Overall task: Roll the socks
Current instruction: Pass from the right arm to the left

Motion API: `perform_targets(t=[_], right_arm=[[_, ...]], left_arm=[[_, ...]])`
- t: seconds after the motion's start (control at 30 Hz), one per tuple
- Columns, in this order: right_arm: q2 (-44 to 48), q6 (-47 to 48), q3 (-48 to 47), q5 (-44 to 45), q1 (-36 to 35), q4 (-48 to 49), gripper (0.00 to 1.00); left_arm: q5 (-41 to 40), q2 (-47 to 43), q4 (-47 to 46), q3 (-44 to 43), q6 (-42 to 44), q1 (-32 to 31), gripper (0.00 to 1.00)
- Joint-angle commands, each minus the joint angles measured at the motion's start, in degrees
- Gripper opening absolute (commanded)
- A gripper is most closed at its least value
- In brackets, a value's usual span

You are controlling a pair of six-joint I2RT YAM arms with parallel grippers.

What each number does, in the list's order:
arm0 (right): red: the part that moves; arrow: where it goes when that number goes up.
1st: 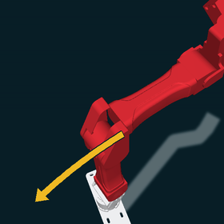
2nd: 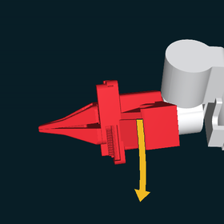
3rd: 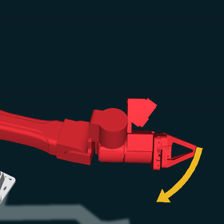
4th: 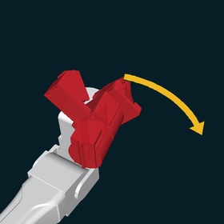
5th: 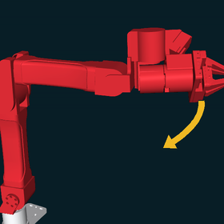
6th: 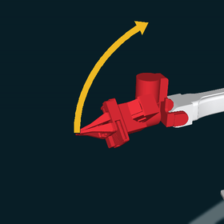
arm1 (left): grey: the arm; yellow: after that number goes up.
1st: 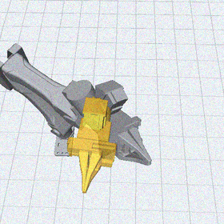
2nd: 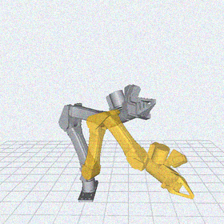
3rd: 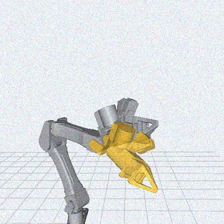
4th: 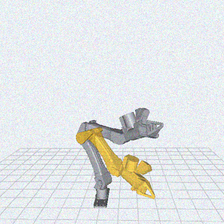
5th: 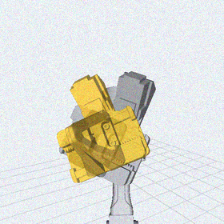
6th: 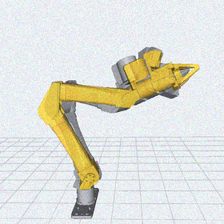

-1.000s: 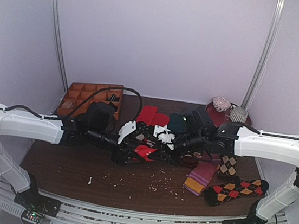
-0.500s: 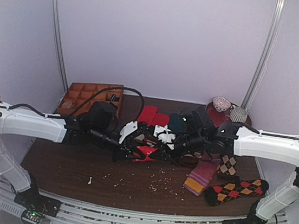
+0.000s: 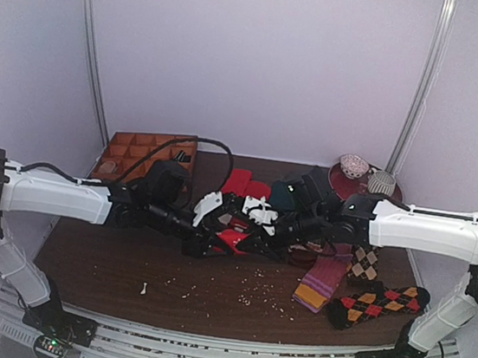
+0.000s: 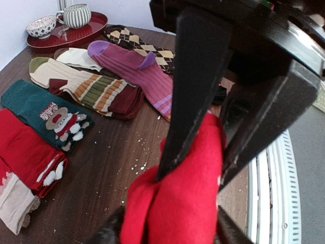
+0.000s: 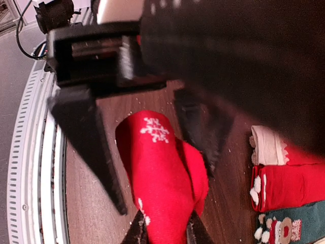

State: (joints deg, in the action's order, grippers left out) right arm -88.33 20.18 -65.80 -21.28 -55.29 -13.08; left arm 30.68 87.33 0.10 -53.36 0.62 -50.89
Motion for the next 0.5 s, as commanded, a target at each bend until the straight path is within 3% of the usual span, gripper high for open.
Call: perform_targets(t=[0.0, 0.03, 0.2, 0.37, 0.47], right_arm=[[-2.08, -2.25, -2.48, -1.62, -0.46, 1.48, 0.0], [-2.17, -2.13, -2.63, -2.06, -0.45, 1.33, 0.0], [-2.49, -1.14, -3.22, -3.17, -0.5, 0.38, 0.0], [-2.72, -0.93, -3.33, -2.49, -0.46, -0.1, 0.0], [-2.48, -1.76, -3.12, -0.65, -0.3, 0.51, 0.0]], left_arm=[[2.52, -2.8, -7.03, -0.93, 5.24, -1.67, 0.86], [3.06, -3.12, -6.8, -1.01, 5.99, -1.67, 0.97], [4.47, -2.2, -3.02, -3.95, 9.52, -1.67, 0.98], [6.13, -0.6, -0.04, -5.97, 10.23, -1.59, 0.77], [5.98, -1.54, 1.23, -5.74, 9.84, -1.6, 0.78]])
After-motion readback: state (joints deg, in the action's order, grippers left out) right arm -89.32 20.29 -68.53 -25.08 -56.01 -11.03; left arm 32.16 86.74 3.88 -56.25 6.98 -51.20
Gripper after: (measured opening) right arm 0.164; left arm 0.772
